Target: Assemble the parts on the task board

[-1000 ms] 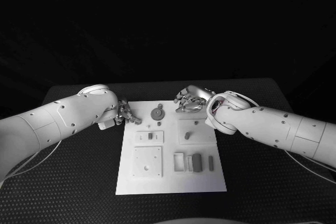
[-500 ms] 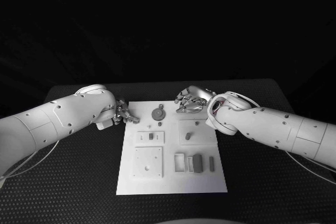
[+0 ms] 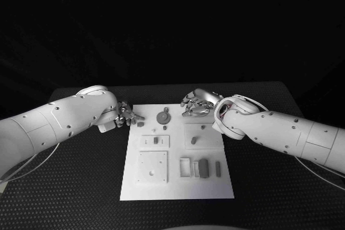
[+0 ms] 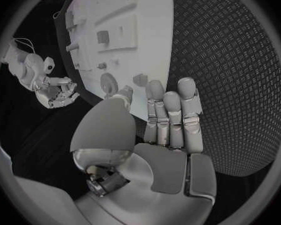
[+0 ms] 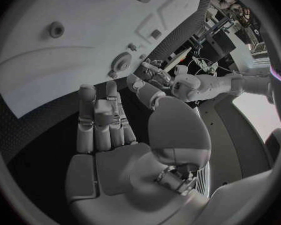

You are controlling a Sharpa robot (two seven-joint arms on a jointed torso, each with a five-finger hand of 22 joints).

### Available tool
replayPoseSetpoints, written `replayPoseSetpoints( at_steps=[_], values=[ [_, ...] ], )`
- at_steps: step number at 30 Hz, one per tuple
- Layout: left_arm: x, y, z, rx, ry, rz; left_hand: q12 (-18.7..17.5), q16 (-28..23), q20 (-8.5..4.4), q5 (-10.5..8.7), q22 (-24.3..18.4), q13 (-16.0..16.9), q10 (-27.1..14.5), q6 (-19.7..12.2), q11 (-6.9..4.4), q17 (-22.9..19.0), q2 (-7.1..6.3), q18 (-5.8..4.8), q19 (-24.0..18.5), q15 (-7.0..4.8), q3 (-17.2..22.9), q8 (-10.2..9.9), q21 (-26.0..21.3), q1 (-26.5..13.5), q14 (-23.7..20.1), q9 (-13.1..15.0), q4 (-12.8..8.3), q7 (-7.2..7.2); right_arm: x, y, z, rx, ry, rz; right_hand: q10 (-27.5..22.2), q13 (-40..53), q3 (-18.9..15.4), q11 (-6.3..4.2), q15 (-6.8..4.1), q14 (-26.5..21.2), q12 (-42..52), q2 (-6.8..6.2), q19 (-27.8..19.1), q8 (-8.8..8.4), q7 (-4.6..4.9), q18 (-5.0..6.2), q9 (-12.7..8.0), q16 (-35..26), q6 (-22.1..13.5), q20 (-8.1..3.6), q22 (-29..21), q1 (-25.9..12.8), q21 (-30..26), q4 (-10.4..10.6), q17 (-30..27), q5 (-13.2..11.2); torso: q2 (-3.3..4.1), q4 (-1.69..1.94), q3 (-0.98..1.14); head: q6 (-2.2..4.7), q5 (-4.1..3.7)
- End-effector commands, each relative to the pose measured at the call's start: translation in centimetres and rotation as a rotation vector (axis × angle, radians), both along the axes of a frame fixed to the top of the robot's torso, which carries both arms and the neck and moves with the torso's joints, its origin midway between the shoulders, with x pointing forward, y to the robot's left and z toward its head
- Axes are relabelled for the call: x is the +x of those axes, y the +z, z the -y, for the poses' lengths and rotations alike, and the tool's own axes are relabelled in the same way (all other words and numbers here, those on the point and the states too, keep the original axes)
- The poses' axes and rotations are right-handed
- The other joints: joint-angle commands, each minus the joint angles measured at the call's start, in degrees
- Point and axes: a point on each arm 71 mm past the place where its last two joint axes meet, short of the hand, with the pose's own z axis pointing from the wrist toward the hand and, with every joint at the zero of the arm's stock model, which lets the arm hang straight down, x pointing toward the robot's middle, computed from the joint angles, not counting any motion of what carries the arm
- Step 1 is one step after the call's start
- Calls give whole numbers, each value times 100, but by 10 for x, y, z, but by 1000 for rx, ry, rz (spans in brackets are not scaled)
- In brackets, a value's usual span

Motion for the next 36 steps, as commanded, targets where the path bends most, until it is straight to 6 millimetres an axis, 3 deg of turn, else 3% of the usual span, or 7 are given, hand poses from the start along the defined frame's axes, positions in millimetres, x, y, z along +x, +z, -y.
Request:
replayPoseSetpoints(
  at_steps=[1,14,25,36],
  values=[
    [-2,1,6,6,-26,-24,26,26,-13,-15,109,-2,43,10,-3,0,-12,170,17,-6,54,32,-15,-72,8,3,-3,30,-1,0,-1,-2,14,-2,21,7,5,23,8,-42,27,-10,-4,33,27,344,-8,-38,-2,-23,111,-59,-18,27,-9,7,5,-2,-3,7,2],
    [-1,0,17,29,-48,-38,60,71,-13,-12,130,23,55,3,-14,25,201,182,13,-17,-37,84,45,228,6,37,-21,19,-1,0,-2,-2,14,-3,21,8,5,23,8,-42,27,-10,-4,33,27,344,-9,-38,-3,-23,111,-59,-19,29,-9,7,7,-5,1,10,10],
    [2,-1,31,125,-85,-44,44,63,-9,-17,114,18,35,-21,-7,22,216,182,-18,-9,-141,75,45,-57,-16,35,3,27,-1,0,-2,-2,15,-3,20,8,5,23,8,-42,28,-12,-4,34,27,344,-9,-38,-4,-24,111,-60,-19,29,-9,7,8,-11,2,11,0],
    [4,-1,24,149,-73,-51,49,72,-14,-19,112,23,43,-20,-12,27,195,194,-14,-15,-101,86,49,-221,-15,44,4,22,-1,0,-2,-2,14,-2,19,9,5,23,8,-42,28,-13,-4,34,27,344,-10,-38,-4,-24,111,-60,-19,29,-9,7,6,-3,2,-3,-17]
  ],
)
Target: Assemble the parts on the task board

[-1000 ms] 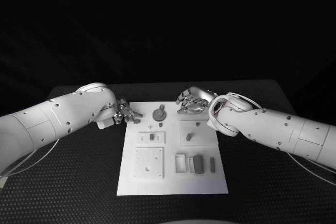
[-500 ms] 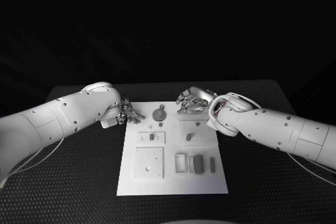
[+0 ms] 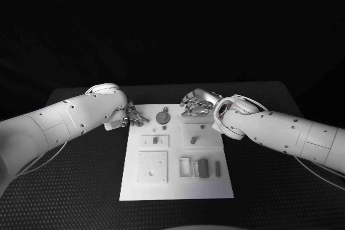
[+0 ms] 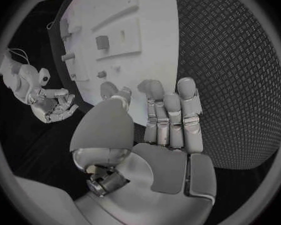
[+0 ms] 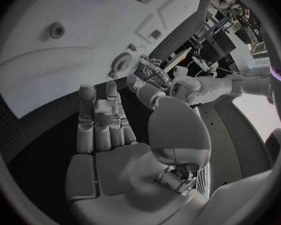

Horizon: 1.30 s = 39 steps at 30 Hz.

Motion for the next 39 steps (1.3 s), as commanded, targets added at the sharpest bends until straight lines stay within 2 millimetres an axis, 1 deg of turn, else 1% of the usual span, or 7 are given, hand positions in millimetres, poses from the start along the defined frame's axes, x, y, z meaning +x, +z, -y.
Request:
replayPoseSetpoints(
  at_steps=[1,11,17,23,28,32,39],
  values=[
    [-1,-1,-2,33,-12,-17,23,29,-18,-19,110,9,24,3,8,8,-8,194,-12,-26,16,28,27,-72,-20,11,2,21,-1,0,-1,-3,13,-3,22,9,4,25,10,-40,28,-13,0,34,56,344,-6,-38,-1,-28,111,-60,-19,30,-10,7,-3,8,0,-4,-11],
    [-1,-1,-5,33,-12,-20,85,98,-44,-19,127,44,104,79,-35,40,-30,214,61,-67,93,89,98,-126,45,46,-2,-23,-1,0,-1,-3,13,-3,21,10,5,25,10,-40,29,-13,0,35,56,344,-7,-38,-1,-28,111,-60,-19,31,-10,7,-3,7,-11,-21,-16],
    [0,-1,-5,33,-12,-23,97,111,-50,-19,129,51,117,91,-44,46,-31,217,74,-77,104,101,116,-126,57,55,-3,-32,-1,0,-1,-3,13,-3,21,10,5,25,10,-40,29,-12,0,35,56,344,-7,-38,-1,-28,111,-60,-20,31,-10,7,-4,9,-9,-24,-18],
    [0,-1,-1,16,-13,-22,104,118,-54,-19,129,56,123,98,-50,49,-17,218,81,-82,112,108,127,-128,63,62,-3,-37,-1,0,-2,-2,14,-3,21,10,5,25,10,-40,29,-13,0,36,56,344,-8,-38,-2,-28,111,-61,-20,32,-10,7,-4,9,-6,-21,-12],
    [-1,-1,0,-2,-9,-30,118,133,-60,-19,131,65,143,117,-60,56,17,219,95,-92,115,123,149,-144,79,74,-2,-48,-1,-1,-2,-3,13,-3,20,10,5,25,10,-40,29,-13,0,36,56,344,-8,-38,-2,-28,111,-61,-20,32,-10,7,-2,4,-3,-23,-8],
    [0,-1,0,-4,-5,-34,134,152,-71,-19,133,74,171,143,-76,65,71,222,114,-108,99,138,182,-212,102,90,0,-64,-1,-1,-2,-3,14,-3,20,11,5,25,10,-40,30,-14,0,36,56,344,-8,-38,-2,-28,112,-61,-20,32,-10,7,-2,2,1,-23,-8],
    [0,-3,3,17,-16,-60,132,161,-90,-19,127,81,182,151,-90,74,133,227,101,-125,29,127,223,-529,109,113,5,-76,-1,0,-1,-3,14,-3,20,11,5,25,10,-40,30,-15,0,37,56,344,-8,-38,-2,-28,112,-61,-20,32,-11,7,-4,6,4,-23,-11]
  ],
)
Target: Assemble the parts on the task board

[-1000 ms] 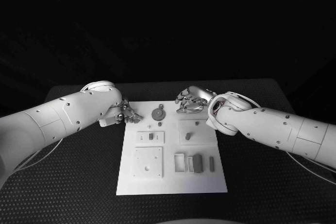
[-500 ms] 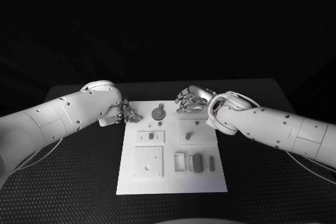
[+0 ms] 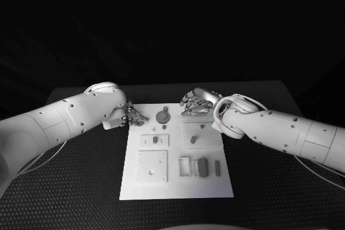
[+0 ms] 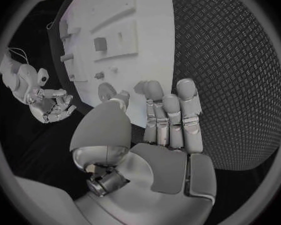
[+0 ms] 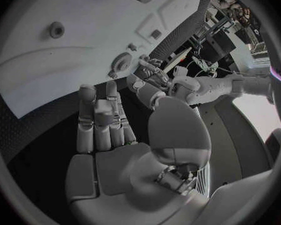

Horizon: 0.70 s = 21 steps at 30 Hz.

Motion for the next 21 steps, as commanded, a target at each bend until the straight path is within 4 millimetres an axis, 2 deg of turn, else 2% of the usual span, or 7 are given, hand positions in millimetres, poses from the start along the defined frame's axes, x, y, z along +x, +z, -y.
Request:
replayPoseSetpoints(
  at_steps=[1,9,16,21],
  values=[
    [-2,-2,6,7,-24,-41,26,8,-26,-19,129,8,49,35,1,10,2,228,-4,-42,-35,12,26,-91,3,9,-9,11,-1,0,-1,-3,14,-3,9,8,5,13,6,-44,30,-15,9,37,40,343,-7,-38,-9,-37,112,-60,-20,32,-6,7,0,3,4,0,-3],
    [-1,-5,10,22,-31,-64,22,8,-30,-19,128,10,42,31,1,13,3,231,-20,-43,-36,3,30,-215,-7,16,-8,11,-1,0,-2,-2,15,-3,8,9,5,13,6,-45,31,-15,8,39,40,343,-7,-38,-9,-38,112,-61,-21,33,-6,7,9,-8,-1,-2,0],
    [0,-5,7,29,-26,-65,27,16,-37,-19,130,16,46,38,-4,19,70,236,-22,-48,-6,3,42,-252,-7,27,-10,6,-1,0,-3,-2,16,-3,8,10,6,13,6,-45,31,-15,8,40,40,343,-8,-38,-9,-38,112,-60,-21,33,-7,7,1,2,-1,-10,-13],
    [-1,-6,5,35,-30,-75,27,16,-37,-19,130,16,46,38,-4,19,70,236,-22,-48,-6,3,42,-252,-7,27,-10,6,-1,0,-2,-2,16,-3,8,10,6,13,6,-45,32,-15,8,41,40,343,-8,-38,-9,-38,112,-60,-21,34,-7,7,-1,5,-6,-19,-15]
  ],
)
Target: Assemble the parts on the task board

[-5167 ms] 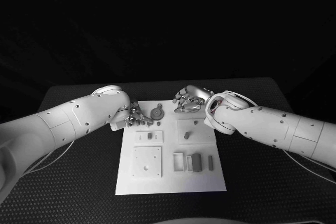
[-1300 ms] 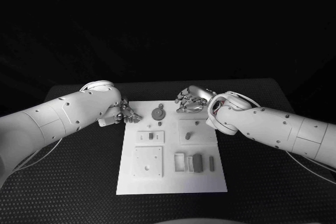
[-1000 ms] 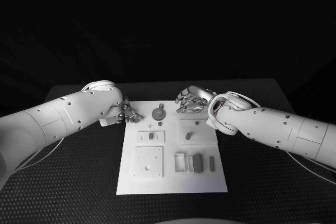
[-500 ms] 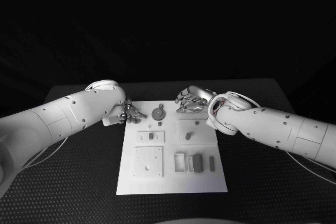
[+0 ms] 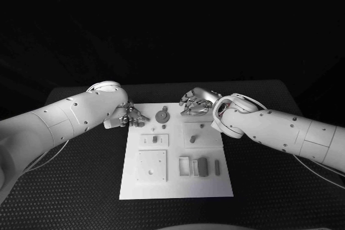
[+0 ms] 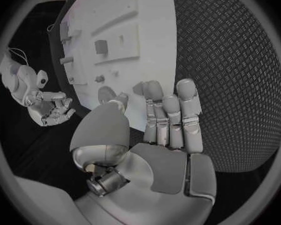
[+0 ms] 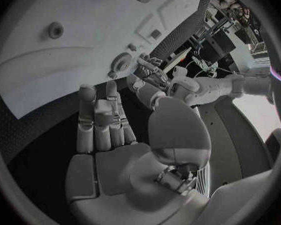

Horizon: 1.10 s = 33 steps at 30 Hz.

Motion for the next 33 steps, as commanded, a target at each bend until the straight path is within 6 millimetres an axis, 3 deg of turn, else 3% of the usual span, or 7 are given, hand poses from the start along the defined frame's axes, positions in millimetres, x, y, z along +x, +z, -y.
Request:
replayPoseSetpoints(
  at_steps=[1,13,19,22,24,27,33],
  values=[
    [-2,-3,-1,11,-19,-34,27,16,-38,-19,126,5,46,28,-4,9,26,235,-21,-49,10,-29,19,-33,-8,9,6,19,-1,0,-1,-3,14,-3,17,5,6,22,10,-41,32,-15,-5,41,32,344,-8,-38,2,-26,112,-60,-21,34,-7,7,-4,5,-4,-6,-2],
    [-3,-2,-3,9,-28,-26,43,46,-36,-19,128,40,34,24,0,43,-73,229,-53,-47,-159,-44,122,499,-31,67,-16,24,-1,0,-1,-2,14,-2,16,6,6,22,10,-41,33,-14,-5,42,32,344,-9,-38,2,-26,112,-61,-22,35,-8,7,-5,9,-9,-16,-5],
    [0,1,-1,-34,-17,45,21,13,-28,-19,100,37,0,-7,16,28,-368,224,-78,-33,-183,-77,101,393,-54,78,6,41,-1,0,-1,-2,13,-1,16,6,5,22,10,-41,33,-15,-5,42,32,344,-9,-38,1,-25,112,-62,-22,35,-8,7,-5,5,-8,-15,1],
    [2,4,-3,-55,-14,92,16,-11,-22,-18,74,39,-16,-24,25,11,-596,228,-64,-23,132,-89,65,215,-49,111,2,50,-1,0,-1,-2,12,-1,16,6,5,22,10,-41,33,-16,-5,42,32,344,-9,-38,1,-25,112,-63,-22,36,-8,7,-3,3,-4,-14,-3],
    [2,5,-4,-65,-7,118,14,-13,-17,-17,76,41,-24,-33,29,10,-640,226,-69,-19,160,-91,59,154,-53,120,2,54,-1,0,0,-3,10,-1,16,6,4,22,10,-41,33,-16,-5,42,32,344,-9,-38,1,-25,112,-64,-22,36,-8,7,-4,4,-3,-14,-3],
    [2,6,-6,-70,-3,135,0,-28,-5,-18,93,45,-85,-96,52,8,-569,227,-142,3,-137,-109,35,220,-112,139,-11,77,-1,0,0,-2,10,0,15,6,4,22,10,-41,33,-17,-5,42,32,344,-10,-39,0,-25,112,-65,-22,37,-8,7,-6,5,1,-6,-5],
    [-2,7,-6,-36,-31,146,-146,-194,91,-16,15,-17,-362,-370,181,-74,-718,202,-355,126,-222,-262,-157,307,-339,100,-1,210,-1,0,1,-3,8,0,14,6,2,23,11,-42,33,-20,-6,42,33,344,-10,-39,-2,-25,112,-67,-23,38,-8,6,-4,4,1,-13,-10]
  ],
)
